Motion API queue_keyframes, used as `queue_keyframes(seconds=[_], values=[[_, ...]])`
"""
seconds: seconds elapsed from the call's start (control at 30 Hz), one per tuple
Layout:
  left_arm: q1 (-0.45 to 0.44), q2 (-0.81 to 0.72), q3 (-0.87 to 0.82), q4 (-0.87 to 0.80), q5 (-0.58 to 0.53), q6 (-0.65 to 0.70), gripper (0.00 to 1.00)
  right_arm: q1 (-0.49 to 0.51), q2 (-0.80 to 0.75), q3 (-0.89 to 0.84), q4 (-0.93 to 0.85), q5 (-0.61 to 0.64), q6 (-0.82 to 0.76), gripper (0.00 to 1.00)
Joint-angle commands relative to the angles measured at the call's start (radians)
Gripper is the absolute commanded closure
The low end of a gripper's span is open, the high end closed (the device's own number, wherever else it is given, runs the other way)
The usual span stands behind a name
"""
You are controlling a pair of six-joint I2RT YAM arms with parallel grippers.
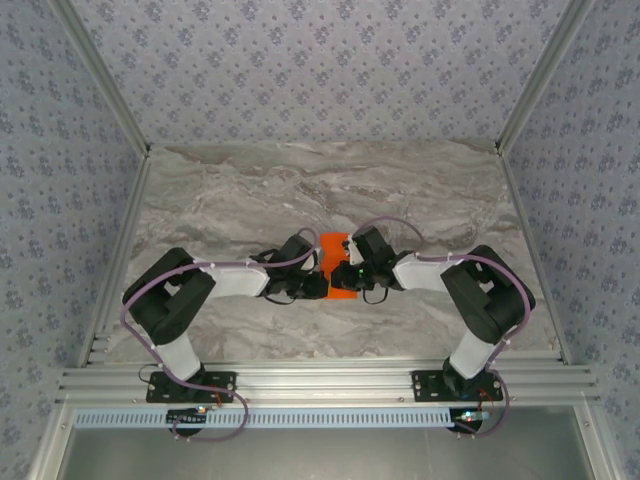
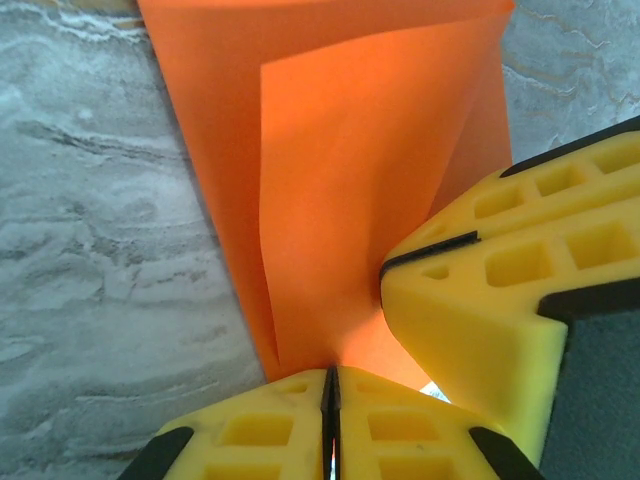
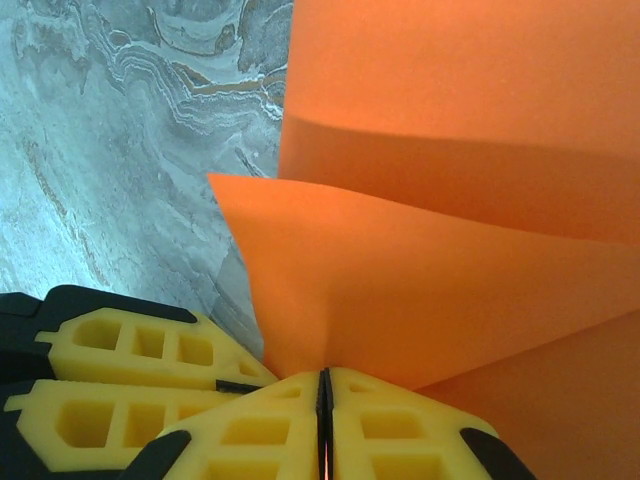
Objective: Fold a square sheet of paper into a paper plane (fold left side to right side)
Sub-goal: Fold the triangle a second time at the center of the table.
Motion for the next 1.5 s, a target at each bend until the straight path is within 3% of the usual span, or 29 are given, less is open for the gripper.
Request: queue_keyframes(seconds=[0.0, 0.37, 1.0, 1.47], values=[[-0.009, 0.028, -0.007, -0.087, -0.048, -0.004, 0.9, 0.007, -0.002, 0.025, 0.017, -0.016, 0.011, 0.88], [-0.011, 0.03, -0.007, -0.09, -0.053, -0.004, 0.9, 0.014, -0.003, 0.029, 0.025, -0.022, 0.018, 0.88], [-0.009, 0.047, -0.013, -0.122, -0.065, -0.023, 0.9, -0.006, 0.085, 0.121, -0.226, 0.154, -0.136, 0.88], [-0.009, 0.062, -0.011, -0.128, -0.071, -0.03, 0.91, -0.072, 0.096, 0.152, -0.253, 0.145, -0.176, 0.87]])
